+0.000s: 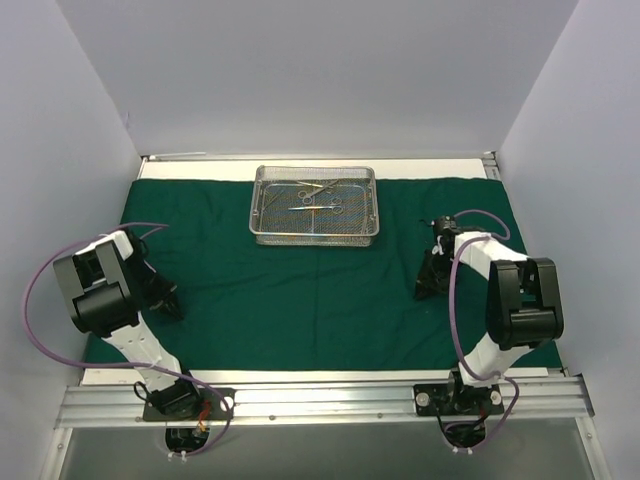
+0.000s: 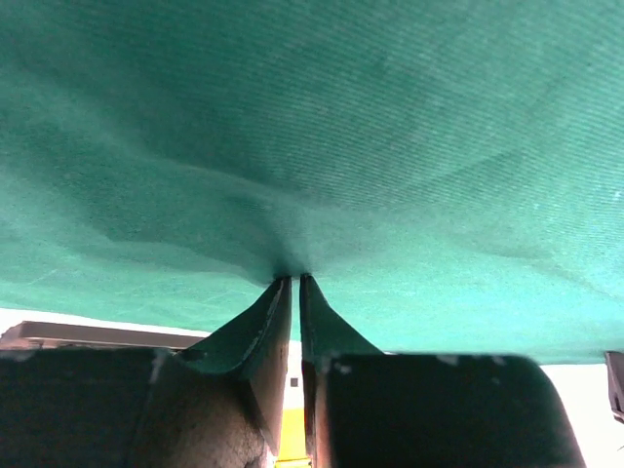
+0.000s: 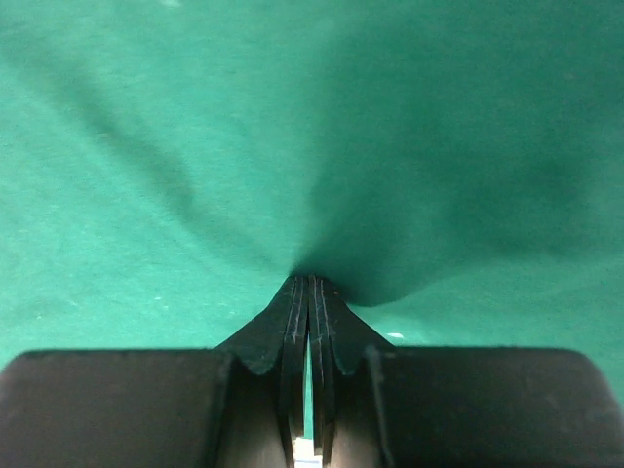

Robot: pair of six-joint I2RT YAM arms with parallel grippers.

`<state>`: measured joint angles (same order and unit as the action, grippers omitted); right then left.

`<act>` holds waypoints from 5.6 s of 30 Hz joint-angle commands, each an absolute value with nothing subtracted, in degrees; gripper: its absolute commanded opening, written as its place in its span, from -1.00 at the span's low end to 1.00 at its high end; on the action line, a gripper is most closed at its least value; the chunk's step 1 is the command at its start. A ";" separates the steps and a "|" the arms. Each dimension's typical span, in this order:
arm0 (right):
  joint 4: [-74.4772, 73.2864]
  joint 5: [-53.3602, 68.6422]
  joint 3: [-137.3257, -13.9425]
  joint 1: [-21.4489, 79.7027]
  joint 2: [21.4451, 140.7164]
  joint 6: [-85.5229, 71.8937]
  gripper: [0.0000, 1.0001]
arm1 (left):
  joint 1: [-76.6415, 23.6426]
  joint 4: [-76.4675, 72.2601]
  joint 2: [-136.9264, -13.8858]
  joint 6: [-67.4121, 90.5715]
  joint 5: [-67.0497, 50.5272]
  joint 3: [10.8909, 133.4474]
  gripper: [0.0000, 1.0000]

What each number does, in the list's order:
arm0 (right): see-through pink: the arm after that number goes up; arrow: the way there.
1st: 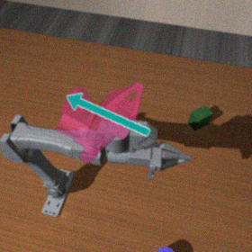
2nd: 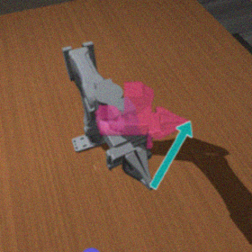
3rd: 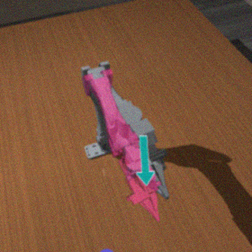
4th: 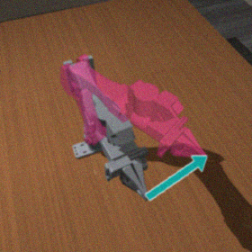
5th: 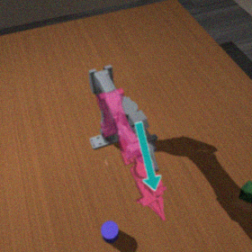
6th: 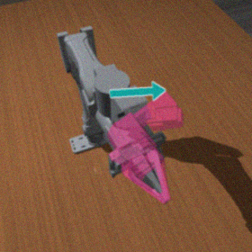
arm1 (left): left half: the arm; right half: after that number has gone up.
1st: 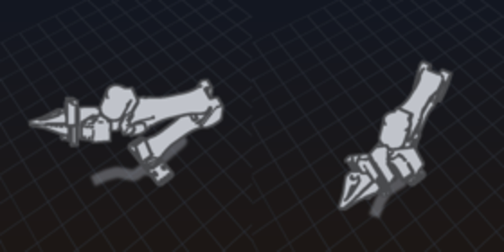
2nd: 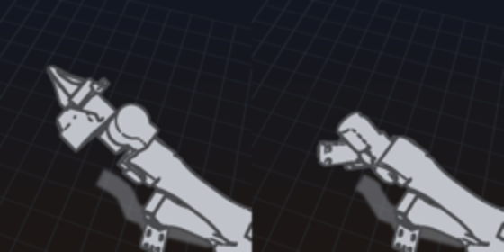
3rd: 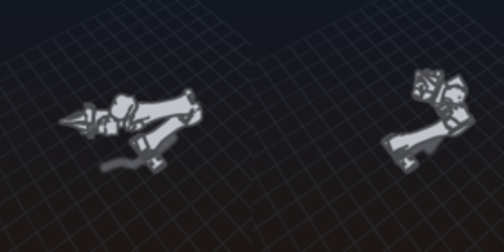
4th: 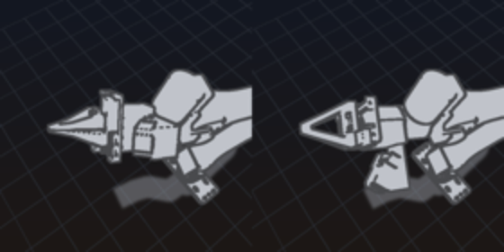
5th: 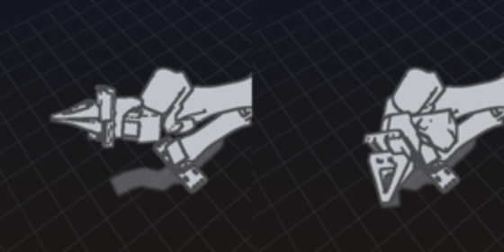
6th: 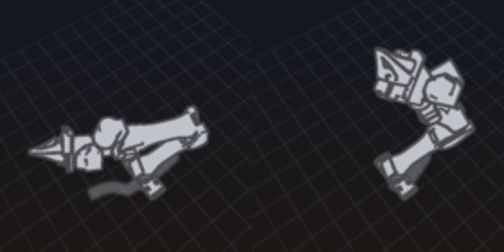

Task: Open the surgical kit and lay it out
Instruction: Smooth out the surgical kit at the center of the board, then pick up the container from the surgical kit, then place the container in the surgical kit.

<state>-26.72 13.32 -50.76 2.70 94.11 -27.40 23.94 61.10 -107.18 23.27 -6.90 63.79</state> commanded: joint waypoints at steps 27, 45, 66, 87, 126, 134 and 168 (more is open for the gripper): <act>-32.25 7.56 -57.40 -4.22 100.02 -23.73 -1.00 | 28.56 59.06 -106.62 25.75 -12.22 63.56 -0.71; -31.47 14.49 -84.62 1.64 102.29 -18.99 0.31 | 21.82 61.88 -97.74 18.81 -17.66 81.64 -0.13; -33.66 12.75 -123.84 9.32 133.42 -19.42 0.95 | -2.81 51.93 -129.00 19.07 -18.46 124.18 0.25; -31.73 16.26 -124.54 10.99 139.65 -22.14 -0.65 | -8.26 56.86 -141.68 19.78 -17.58 134.21 -0.02; -36.82 9.93 -85.72 -4.80 86.06 -23.74 -1.00 | -31.97 45.53 -113.82 31.20 -17.50 123.49 -0.95; -35.16 4.76 -71.21 -6.59 77.35 -20.30 -1.00 | -38.05 43.42 -113.73 31.12 -15.92 116.82 -0.95; -36.73 1.68 -65.71 -11.17 78.32 -21.79 0.58 | -39.38 38.49 -110.41 20.40 -18.92 97.56 0.83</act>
